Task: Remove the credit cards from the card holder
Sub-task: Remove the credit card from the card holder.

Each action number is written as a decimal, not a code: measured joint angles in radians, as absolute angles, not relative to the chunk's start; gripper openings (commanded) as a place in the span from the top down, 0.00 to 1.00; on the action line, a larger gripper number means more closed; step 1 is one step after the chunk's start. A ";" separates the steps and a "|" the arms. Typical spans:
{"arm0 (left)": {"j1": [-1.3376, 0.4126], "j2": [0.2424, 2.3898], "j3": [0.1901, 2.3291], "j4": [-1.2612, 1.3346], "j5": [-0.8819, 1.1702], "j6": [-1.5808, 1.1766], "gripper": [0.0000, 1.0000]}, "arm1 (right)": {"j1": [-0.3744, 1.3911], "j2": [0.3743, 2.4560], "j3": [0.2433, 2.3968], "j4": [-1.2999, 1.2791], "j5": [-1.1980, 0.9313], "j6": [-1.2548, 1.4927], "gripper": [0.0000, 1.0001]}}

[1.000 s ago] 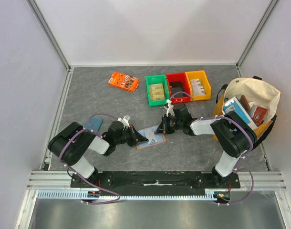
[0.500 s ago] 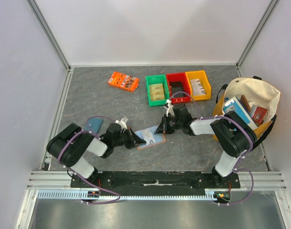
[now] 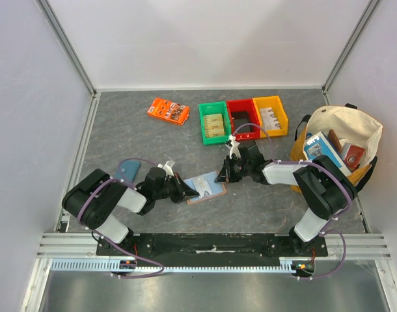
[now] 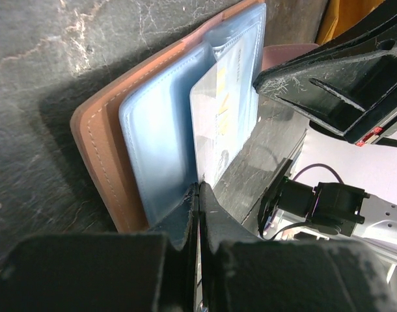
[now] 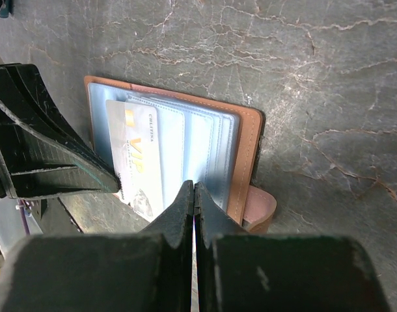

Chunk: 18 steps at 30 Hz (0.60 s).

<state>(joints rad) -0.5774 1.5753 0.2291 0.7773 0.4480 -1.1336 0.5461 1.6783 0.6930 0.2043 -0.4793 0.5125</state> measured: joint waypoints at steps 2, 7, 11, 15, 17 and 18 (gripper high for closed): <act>-0.577 1.570 0.229 0.770 0.448 -1.133 0.98 | 0.546 1.676 0.693 0.202 -0.487 0.503 0.99; -0.577 1.567 0.234 0.748 0.449 -1.133 0.98 | 0.555 1.666 0.693 0.199 -0.505 0.494 0.97; -0.577 1.561 0.241 0.734 0.449 -1.132 0.98 | 0.572 1.652 0.696 0.204 -0.523 0.488 0.96; -0.577 1.560 0.243 0.730 0.449 -1.132 0.98 | 0.603 1.656 0.708 0.226 -0.550 0.489 0.96; -0.577 1.560 0.244 0.728 0.449 -1.132 0.98 | 0.614 1.673 0.717 0.241 -0.559 0.492 0.96; -0.577 1.560 0.244 0.728 0.449 -1.132 0.98 | 0.619 1.690 0.721 0.252 -0.562 0.495 0.97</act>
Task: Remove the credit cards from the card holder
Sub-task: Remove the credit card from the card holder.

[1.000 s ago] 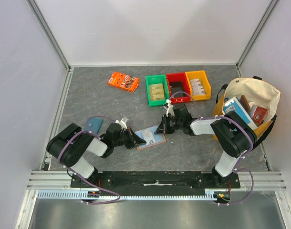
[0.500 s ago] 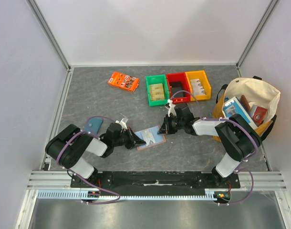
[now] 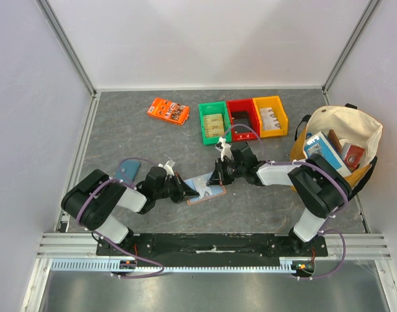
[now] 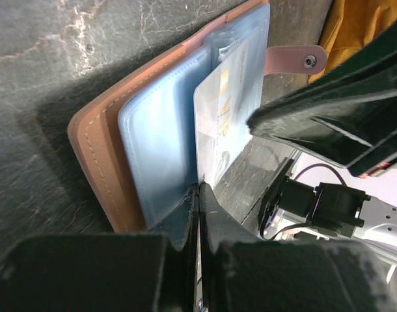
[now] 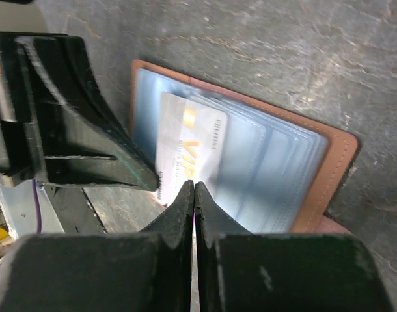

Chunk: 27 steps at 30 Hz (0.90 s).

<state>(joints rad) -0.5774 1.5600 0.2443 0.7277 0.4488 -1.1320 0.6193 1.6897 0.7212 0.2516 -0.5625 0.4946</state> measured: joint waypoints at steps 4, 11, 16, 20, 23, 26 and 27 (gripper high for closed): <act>-0.577 1.560 0.246 0.726 0.449 -1.132 0.98 | 0.619 1.745 0.721 0.271 -0.562 0.511 0.99; -0.577 1.554 0.251 0.709 0.447 -1.131 0.78 | 0.607 1.749 0.685 0.345 -0.562 0.533 0.99; -0.552 1.554 0.263 0.704 0.448 -1.127 0.69 | 0.604 1.747 0.664 0.379 -0.570 0.536 1.00; -0.520 1.558 0.287 0.702 0.446 -1.119 0.68 | 0.602 1.747 0.661 0.385 -0.572 0.538 1.00; -0.499 1.573 0.308 0.699 0.447 -1.111 0.68 | 0.602 1.747 0.661 0.386 -0.572 0.538 1.00; -0.484 1.601 0.329 0.696 0.448 -1.105 0.70 | 0.601 1.747 0.661 0.386 -0.572 0.538 1.00; -0.479 1.612 0.336 0.698 0.450 -1.105 0.70 | 0.600 1.747 0.661 0.386 -0.572 0.538 1.00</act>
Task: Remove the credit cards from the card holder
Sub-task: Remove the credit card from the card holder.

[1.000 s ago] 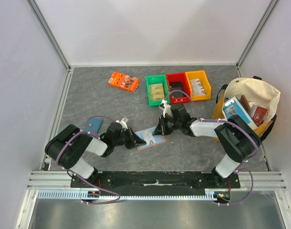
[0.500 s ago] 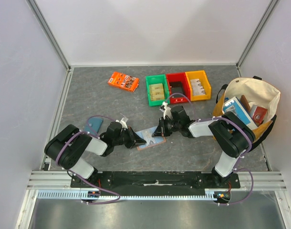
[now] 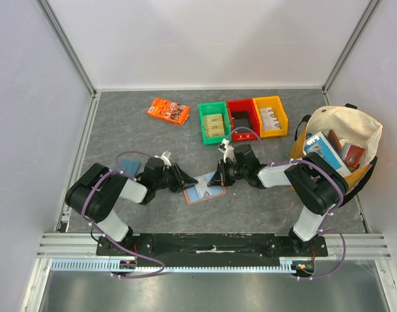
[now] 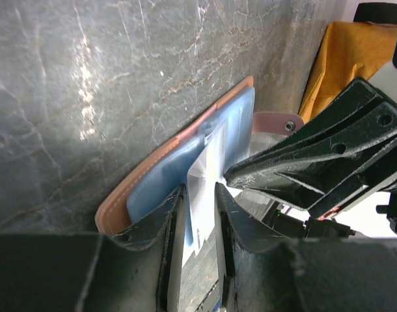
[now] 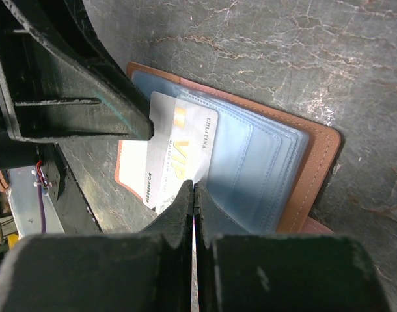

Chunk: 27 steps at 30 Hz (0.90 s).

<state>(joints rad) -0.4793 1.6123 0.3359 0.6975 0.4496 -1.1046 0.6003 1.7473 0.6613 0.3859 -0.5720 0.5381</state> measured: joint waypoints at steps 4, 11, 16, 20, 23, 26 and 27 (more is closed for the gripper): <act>-0.464 1.647 0.352 0.714 0.468 -1.102 0.78 | 0.600 1.747 0.661 0.386 -0.572 0.538 1.00; -0.450 1.671 0.356 0.736 0.493 -1.097 0.98 | 0.594 1.747 0.659 0.385 -0.577 0.538 1.00; -0.421 1.641 0.335 0.737 0.511 -1.083 0.98 | 0.581 1.747 0.657 0.380 -0.583 0.536 1.00; -0.393 1.549 0.298 0.669 0.506 -1.050 0.98 | 0.574 1.748 0.657 0.373 -0.588 0.535 1.00; -0.386 1.449 0.286 0.583 0.484 -1.013 0.98 | 0.569 1.750 0.659 0.369 -0.593 0.535 1.00; -0.382 1.335 0.275 0.485 0.447 -0.976 0.98 | 0.567 1.750 0.665 0.356 -0.595 0.534 1.00; -0.382 1.288 0.271 0.442 0.435 -0.963 0.98 | 0.567 1.750 0.669 0.350 -0.595 0.532 1.00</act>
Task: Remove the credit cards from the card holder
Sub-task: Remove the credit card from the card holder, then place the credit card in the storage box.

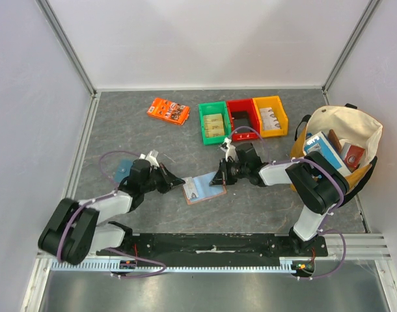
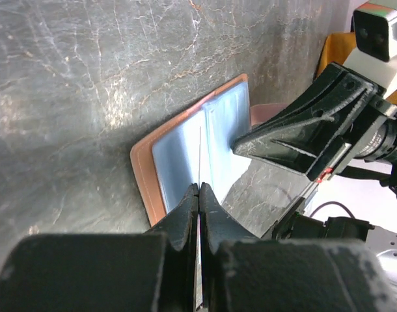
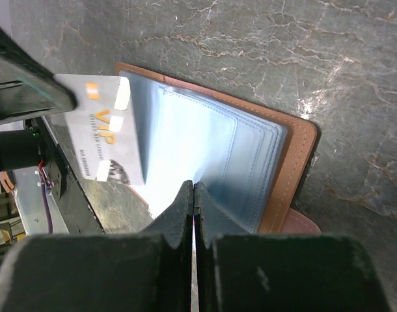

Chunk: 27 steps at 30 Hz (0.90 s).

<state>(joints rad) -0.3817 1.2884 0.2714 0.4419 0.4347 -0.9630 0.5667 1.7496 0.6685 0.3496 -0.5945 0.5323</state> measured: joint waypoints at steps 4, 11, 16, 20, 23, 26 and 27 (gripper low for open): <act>-0.382 1.103 0.268 0.286 0.371 -0.920 0.98 | 0.566 1.740 0.685 0.308 -0.583 0.526 0.94; -0.382 0.832 0.304 0.101 0.278 -0.898 0.98 | 0.554 1.625 0.687 0.221 -0.511 0.537 0.51; -0.382 0.741 0.347 0.107 0.255 -0.913 0.98 | 0.552 1.467 0.686 0.292 -0.519 0.610 0.32; -0.382 0.723 0.369 0.146 0.256 -0.950 0.98 | 0.554 1.369 0.685 0.418 -0.541 0.697 0.24; -0.382 0.723 0.386 0.194 0.264 -0.981 0.98 | 0.562 1.345 0.683 0.506 -0.546 0.759 0.23; -0.382 0.723 0.408 0.245 0.269 -1.007 0.98 | 0.586 1.342 0.679 0.586 -0.547 0.815 0.23; -0.382 0.723 0.416 0.265 0.271 -1.015 0.98 | 0.596 1.343 0.678 0.606 -0.548 0.830 0.23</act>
<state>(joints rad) -0.3817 0.7227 0.4156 0.2649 0.2714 -1.0145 0.5964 1.3426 0.6785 0.6060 -0.5476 0.8295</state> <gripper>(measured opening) 0.025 0.771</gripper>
